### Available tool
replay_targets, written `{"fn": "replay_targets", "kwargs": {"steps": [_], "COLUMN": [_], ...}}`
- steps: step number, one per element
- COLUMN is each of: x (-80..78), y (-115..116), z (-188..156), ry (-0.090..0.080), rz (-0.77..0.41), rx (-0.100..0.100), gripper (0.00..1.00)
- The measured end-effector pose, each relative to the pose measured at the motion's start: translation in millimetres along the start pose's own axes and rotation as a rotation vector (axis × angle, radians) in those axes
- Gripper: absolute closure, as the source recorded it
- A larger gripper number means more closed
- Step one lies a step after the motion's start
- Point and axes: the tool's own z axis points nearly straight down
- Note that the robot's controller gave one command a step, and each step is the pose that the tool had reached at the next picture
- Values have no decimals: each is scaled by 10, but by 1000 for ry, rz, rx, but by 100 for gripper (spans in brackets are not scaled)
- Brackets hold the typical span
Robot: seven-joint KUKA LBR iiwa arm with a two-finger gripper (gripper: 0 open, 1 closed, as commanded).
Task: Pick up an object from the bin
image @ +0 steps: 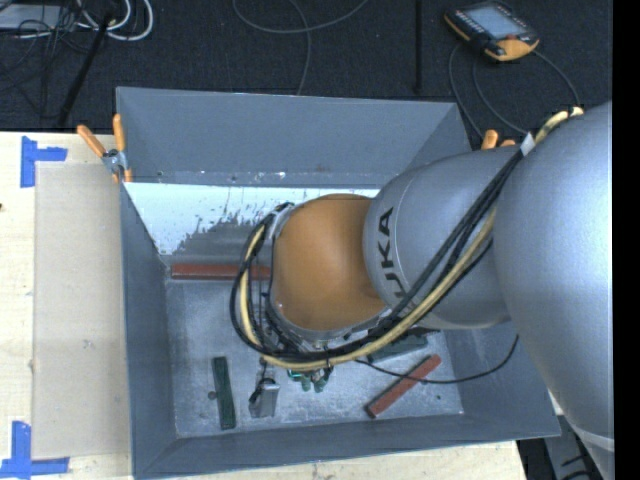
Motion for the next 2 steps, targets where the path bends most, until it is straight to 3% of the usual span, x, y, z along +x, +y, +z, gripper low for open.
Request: {"fn": "replay_targets", "kwargs": {"steps": [1, 2], "x": [-28, -13], "y": [155, 644], "z": [235, 542], "ry": [-7, -1], "rz": [-107, -255], "rx": [0, 0], "gripper": [0, 100]}}
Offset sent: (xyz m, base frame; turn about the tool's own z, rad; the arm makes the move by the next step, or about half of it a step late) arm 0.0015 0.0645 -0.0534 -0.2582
